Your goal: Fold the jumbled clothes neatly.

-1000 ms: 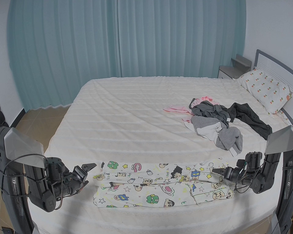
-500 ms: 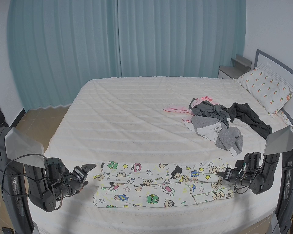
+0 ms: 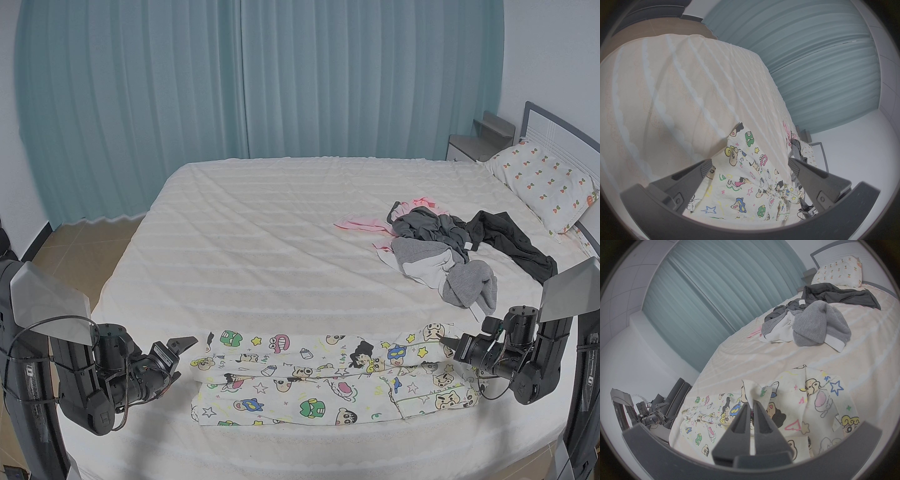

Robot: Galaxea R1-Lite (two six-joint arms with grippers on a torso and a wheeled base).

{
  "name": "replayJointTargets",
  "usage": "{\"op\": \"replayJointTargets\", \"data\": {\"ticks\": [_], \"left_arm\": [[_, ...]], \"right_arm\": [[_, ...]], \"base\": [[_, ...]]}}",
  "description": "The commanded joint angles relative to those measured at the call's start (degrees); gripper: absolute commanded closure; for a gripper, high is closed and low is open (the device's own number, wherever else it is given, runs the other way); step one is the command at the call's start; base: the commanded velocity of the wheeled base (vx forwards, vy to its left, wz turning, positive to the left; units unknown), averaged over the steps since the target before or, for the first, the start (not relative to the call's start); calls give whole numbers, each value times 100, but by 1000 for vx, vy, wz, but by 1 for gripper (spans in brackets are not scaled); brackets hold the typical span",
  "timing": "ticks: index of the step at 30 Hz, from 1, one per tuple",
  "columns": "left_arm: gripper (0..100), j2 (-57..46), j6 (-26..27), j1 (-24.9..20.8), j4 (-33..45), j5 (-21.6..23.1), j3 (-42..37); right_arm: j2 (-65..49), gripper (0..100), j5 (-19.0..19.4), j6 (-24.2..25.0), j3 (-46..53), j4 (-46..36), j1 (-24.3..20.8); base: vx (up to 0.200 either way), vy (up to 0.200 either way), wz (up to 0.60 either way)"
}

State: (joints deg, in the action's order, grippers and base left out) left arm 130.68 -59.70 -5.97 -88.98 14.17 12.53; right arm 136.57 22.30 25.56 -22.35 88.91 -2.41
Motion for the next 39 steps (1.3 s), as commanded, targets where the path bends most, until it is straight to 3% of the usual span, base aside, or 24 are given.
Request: {"op": "replayJointTargets", "data": {"ticks": [1, 10, 19, 25, 26, 35, 39], "left_arm": [[0, 19, 2, 0, -102, -2, 4], [0, 19, 11, 0, -102, -2, 4], [0, 19, 20, -9, -102, -2, 4], [0, 54, 55, -9, -102, -2, 4], [0, 54, 55, -9, -102, -2, 4], [0, 63, 116, -18, -102, -37, 4], [0, 71, 116, -18, -102, -37, 4]], "right_arm": [[274, 100, -15, 10, -253, 13, 39], [484, 100, -305, 1, -780, -409, 92], [678, 100, -322, 10, -1079, -576, 57], [713, 100, -674, 1, -1325, -1042, 83], [713, 0, -665, 10, -1343, -1068, 92], [458, 0, -788, 36, -1264, -761, 136], [10, 0, -823, 168, -1044, -690, -110]], "base": [[0, 0, 0], [0, 0, 0], [0, 0, 0], [0, 0, 0], [0, 0, 0], [0, 0, 0], [0, 0, 0]]}}
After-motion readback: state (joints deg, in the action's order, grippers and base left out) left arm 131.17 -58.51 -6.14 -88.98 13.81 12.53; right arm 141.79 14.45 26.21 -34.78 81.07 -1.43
